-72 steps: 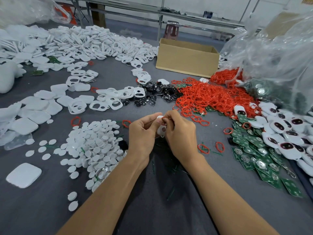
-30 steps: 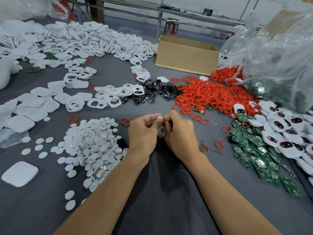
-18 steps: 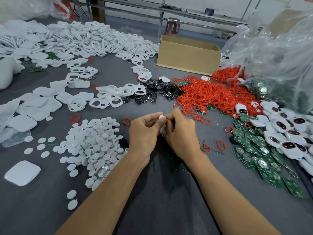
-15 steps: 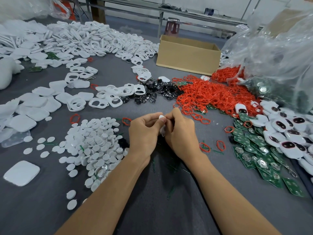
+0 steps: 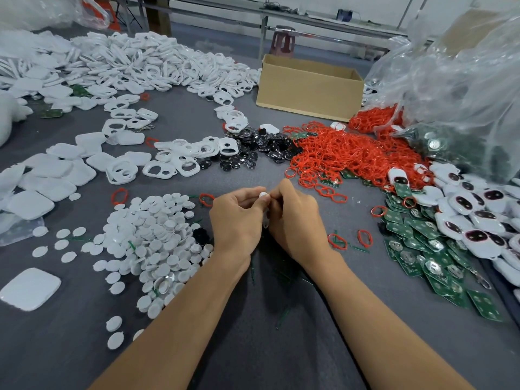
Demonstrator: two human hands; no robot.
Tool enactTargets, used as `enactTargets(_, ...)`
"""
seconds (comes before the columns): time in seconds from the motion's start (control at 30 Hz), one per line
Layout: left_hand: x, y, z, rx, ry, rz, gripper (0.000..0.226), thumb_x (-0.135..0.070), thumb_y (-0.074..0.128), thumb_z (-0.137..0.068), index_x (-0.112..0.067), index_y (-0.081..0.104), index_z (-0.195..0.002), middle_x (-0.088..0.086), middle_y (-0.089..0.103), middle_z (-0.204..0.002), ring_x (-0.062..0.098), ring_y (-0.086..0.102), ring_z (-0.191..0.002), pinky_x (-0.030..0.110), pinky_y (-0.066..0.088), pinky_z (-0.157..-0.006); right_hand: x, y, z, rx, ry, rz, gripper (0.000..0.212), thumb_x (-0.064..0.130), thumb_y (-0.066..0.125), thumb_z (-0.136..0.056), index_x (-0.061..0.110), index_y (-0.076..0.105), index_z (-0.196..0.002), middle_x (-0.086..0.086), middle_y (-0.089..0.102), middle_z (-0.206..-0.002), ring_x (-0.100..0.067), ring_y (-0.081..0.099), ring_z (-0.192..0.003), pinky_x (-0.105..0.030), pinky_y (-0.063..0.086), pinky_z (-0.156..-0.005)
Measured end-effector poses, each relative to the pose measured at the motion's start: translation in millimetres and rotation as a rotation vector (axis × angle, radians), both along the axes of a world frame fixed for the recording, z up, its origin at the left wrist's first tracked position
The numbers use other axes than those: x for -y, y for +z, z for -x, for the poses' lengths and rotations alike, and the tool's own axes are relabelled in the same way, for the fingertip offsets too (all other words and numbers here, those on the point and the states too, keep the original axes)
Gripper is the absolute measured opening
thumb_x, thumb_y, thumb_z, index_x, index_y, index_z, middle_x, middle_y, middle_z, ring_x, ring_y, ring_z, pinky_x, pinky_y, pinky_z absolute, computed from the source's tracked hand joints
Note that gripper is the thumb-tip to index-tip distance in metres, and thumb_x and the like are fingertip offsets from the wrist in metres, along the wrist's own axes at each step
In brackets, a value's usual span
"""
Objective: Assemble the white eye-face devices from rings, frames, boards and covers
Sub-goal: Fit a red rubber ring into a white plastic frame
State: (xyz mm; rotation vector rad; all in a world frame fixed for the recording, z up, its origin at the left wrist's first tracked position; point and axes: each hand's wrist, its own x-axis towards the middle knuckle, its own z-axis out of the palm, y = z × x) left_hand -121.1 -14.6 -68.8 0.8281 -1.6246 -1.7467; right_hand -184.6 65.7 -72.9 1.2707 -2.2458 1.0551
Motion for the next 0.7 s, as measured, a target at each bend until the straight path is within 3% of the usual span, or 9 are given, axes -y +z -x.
enactTargets(0.13, 1, 1, 2, -0.002, 0.012, -0.038, 0.011, -0.002, 0.07, -0.086, -0.011, 0.073, -0.091, -0.011, 0.068, -0.062, -0.004, 0.06, -0.049, 0.007, 0.046, -0.051, -1, 1, 0, -0.001, 0.007, -0.001, 0.02, 0.016, 0.045, -0.08, -0.003, 0.054, -0.078, -0.019, 0.06, -0.064, -0.039, 0.052, -0.054, -0.04, 0.037, -0.046)
enactTargets(0.3, 2, -1, 1, 0.009, 0.011, 0.02, 0.012, -0.002, 0.066, -0.088, -0.011, 0.073, -0.091, -0.009, 0.068, -0.07, -0.007, 0.061, -0.052, 0.004, 0.043, -0.05, -2, -3, 3, -0.039, 0.007, -0.025, 0.01, 0.007, 0.053, -0.085, -0.001, 0.056, -0.079, -0.019, 0.062, -0.066, -0.04, 0.056, -0.055, -0.044, 0.044, -0.046)
enactTargets(0.47, 6, -4, -3, 0.055, 0.017, 0.166, 0.013, -0.006, 0.063, -0.091, -0.014, 0.074, -0.094, -0.007, 0.071, -0.082, -0.008, 0.063, -0.068, 0.004, 0.046, -0.064, 0, -4, 3, 0.004, -0.021, 0.005, 0.004, 0.008, 0.063, -0.087, 0.005, 0.063, -0.084, -0.014, 0.066, -0.073, -0.037, 0.058, -0.062, -0.043, 0.048, -0.053)
enactTargets(0.7, 13, -1, -6, -0.056, -0.055, -0.049, 0.014, -0.006, 0.065, -0.091, -0.017, 0.073, -0.096, 0.002, 0.075, -0.089, 0.012, 0.071, -0.083, 0.027, 0.056, -0.077, -1, 0, 4, -0.024, -0.018, 0.081, 0.006, 0.011, 0.066, -0.087, 0.009, 0.071, -0.09, -0.007, 0.072, -0.082, -0.027, 0.067, -0.072, -0.04, 0.053, -0.063)
